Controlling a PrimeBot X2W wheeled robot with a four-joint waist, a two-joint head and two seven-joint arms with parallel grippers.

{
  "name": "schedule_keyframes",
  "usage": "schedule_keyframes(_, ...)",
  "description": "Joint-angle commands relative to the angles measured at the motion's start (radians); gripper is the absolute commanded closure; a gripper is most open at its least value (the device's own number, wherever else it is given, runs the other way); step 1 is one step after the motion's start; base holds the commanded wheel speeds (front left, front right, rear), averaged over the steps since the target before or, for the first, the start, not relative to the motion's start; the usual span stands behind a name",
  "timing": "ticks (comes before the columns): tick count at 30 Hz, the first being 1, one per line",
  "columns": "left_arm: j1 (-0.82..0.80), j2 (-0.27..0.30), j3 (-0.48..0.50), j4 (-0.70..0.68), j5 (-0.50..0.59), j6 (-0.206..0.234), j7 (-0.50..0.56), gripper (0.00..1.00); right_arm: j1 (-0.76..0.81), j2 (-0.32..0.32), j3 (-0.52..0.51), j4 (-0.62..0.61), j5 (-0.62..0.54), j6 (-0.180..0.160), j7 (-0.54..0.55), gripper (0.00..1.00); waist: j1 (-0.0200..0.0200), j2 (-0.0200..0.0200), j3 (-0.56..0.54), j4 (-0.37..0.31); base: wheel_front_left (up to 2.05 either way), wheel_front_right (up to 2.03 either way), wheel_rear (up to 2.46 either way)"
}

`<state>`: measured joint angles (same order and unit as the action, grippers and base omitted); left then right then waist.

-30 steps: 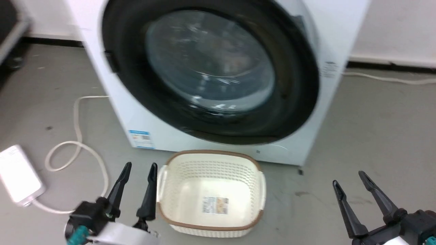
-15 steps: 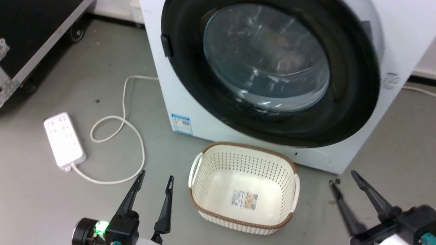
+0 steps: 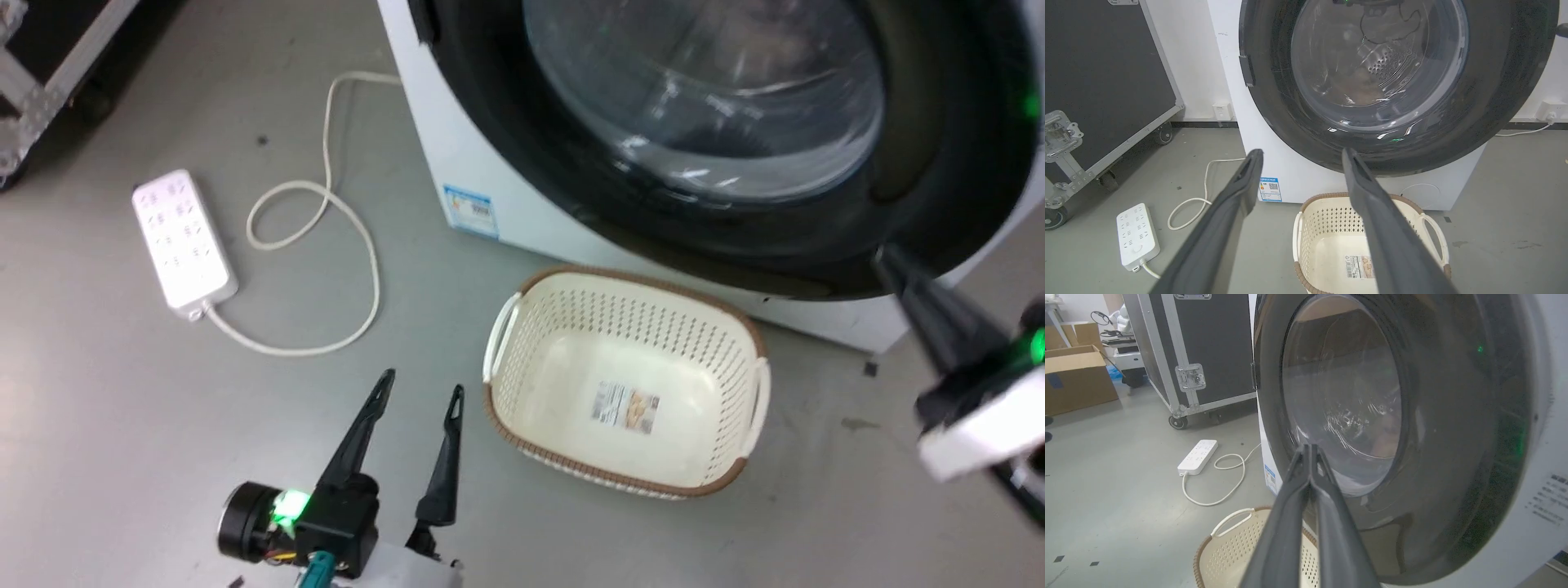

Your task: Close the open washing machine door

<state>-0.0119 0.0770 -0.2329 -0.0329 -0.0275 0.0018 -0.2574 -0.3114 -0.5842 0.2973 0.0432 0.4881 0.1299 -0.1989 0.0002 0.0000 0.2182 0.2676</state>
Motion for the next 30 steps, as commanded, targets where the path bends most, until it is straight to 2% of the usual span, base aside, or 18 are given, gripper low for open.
schedule_keyframes(1,-0.022,-0.004,-0.009,-0.003,0.007,0.009,-0.004,0.00,-0.058,-0.031,0.016,0.024,0.026,0.001,0.019,1.00,-0.0002,0.0000,0.040,0.024,0.00,0.00,0.00)
schedule_keyframes(4,-0.035,-0.011,-0.024,-0.007,0.007,0.018,-0.004,0.00,-0.159,-0.069,0.018,0.101,0.071,0.001,0.062,1.00,-0.0002,0.0000,0.067,0.036,0.00,0.00,0.00)
schedule_keyframes(10,-0.050,-0.017,-0.040,-0.015,0.005,0.033,-0.004,0.00,-0.313,-0.085,-0.022,0.264,0.138,0.001,0.124,1.00,-0.0002,0.0000,0.107,0.058,0.00,0.00,0.00)
schedule_keyframes(20,-0.070,-0.022,-0.054,-0.018,-0.003,0.047,-0.004,0.00,-0.499,-0.067,-0.103,0.487,0.156,0.001,0.187,1.00,-0.0002,0.0000,0.139,0.068,0.00,0.00,0.00)
schedule_keyframes(30,-0.084,-0.024,-0.051,-0.011,-0.005,0.049,-0.004,0.00,-0.603,-0.023,-0.107,0.611,0.158,0.001,0.173,1.00,-0.0002,0.0000,0.127,0.046,0.00,0.00,0.00)
